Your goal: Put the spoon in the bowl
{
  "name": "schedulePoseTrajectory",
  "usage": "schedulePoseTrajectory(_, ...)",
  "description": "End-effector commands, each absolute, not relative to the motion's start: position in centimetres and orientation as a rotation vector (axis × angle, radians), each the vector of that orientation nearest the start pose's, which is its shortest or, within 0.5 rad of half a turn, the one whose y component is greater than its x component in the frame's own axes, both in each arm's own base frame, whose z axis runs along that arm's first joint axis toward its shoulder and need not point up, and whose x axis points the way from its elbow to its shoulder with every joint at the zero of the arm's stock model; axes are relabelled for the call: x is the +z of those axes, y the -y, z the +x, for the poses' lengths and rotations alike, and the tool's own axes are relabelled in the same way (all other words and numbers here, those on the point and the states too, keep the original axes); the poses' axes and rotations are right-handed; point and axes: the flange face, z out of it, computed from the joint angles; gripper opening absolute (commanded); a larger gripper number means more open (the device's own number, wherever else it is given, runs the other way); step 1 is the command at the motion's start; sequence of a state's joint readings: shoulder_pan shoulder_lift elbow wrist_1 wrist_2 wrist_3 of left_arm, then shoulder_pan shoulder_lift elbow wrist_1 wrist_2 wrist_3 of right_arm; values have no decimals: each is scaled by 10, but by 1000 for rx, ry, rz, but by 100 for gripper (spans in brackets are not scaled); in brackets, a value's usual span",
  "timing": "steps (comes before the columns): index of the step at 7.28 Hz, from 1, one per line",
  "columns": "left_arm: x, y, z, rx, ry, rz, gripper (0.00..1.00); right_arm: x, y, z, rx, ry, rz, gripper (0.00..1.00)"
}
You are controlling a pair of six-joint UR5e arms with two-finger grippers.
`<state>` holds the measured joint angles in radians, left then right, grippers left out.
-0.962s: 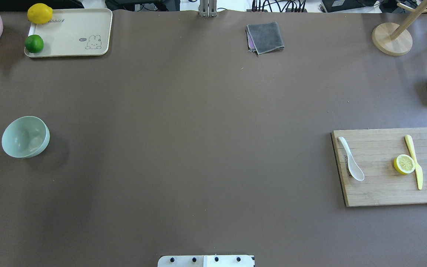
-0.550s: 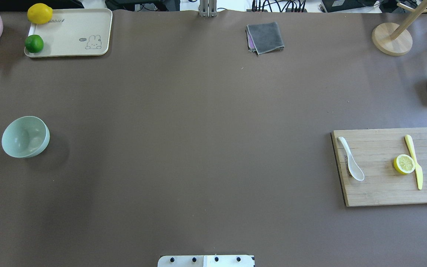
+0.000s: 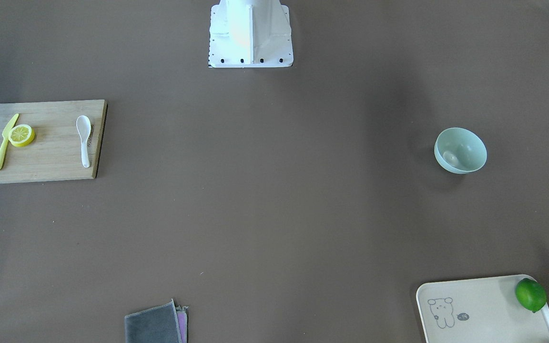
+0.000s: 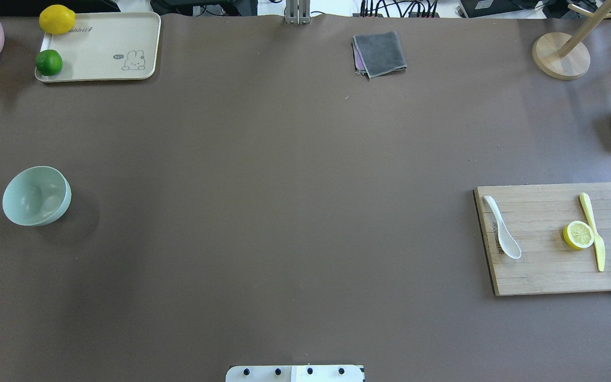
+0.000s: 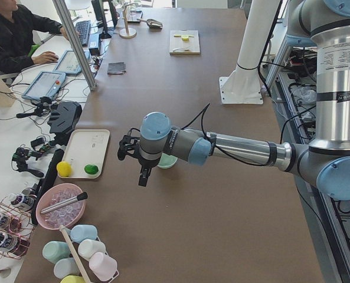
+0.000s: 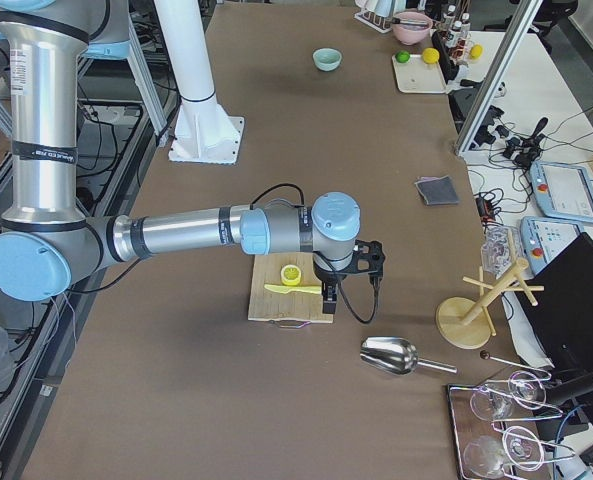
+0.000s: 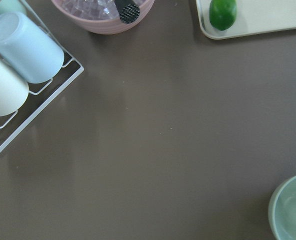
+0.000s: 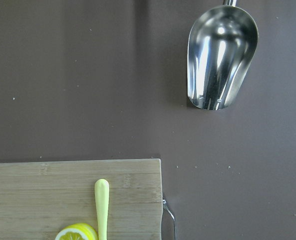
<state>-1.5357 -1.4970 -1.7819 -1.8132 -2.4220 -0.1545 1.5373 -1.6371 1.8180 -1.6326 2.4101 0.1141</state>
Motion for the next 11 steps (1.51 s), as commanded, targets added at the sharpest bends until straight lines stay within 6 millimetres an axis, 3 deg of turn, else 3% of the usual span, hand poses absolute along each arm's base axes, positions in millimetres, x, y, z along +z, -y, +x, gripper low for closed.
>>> schedulePoseTrajectory(1, 548, 495, 23, 191, -959, 244, 98, 557, 476, 42, 14, 853, 72, 100)
schedulePoseTrajectory(2, 543, 501, 62, 194, -973, 201, 98, 557, 476, 42, 9, 853, 75, 100)
schedulePoseTrajectory(3, 544, 498, 80, 177, -995, 239, 98, 554, 477, 40, 4, 855, 80, 100)
schedulePoseTrajectory(5, 605, 492, 125, 183, -986, 261, 98, 554, 478, 38, 7, 857, 75, 100)
schedulePoseTrajectory(6, 613, 487, 141, 177, -1002, 244, 98, 553, 477, 37, 5, 872, 73, 100)
schedulePoseTrajectory(8, 613, 481, 162, 194, -1012, 214, 98, 552, 477, 37, 8, 887, 70, 100)
schedulePoseTrajectory(10, 612, 466, 200, 263, -1022, 173, 98, 551, 478, 30, -7, 888, 67, 100)
schedulePoseTrajectory(11, 614, 463, 204, 271, -1021, 165, 95, 550, 478, 25, -19, 888, 64, 100)
